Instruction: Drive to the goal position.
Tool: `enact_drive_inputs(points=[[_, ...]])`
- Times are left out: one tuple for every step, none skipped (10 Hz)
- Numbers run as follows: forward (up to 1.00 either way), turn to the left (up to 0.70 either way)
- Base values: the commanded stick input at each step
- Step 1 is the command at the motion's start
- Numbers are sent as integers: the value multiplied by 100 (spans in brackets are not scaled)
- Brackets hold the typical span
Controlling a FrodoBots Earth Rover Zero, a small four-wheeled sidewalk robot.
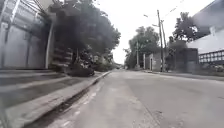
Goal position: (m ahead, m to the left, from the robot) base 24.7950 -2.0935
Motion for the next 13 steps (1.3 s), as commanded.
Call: enact_drive_inputs(points=[[70, 0], [70, 0], [70, -7], [70, -20], [70, -35], [70, -35], [70, -29], [70, 0], [70, 0], [70, 0], [70, 0], [70, 0], [70, 0]])
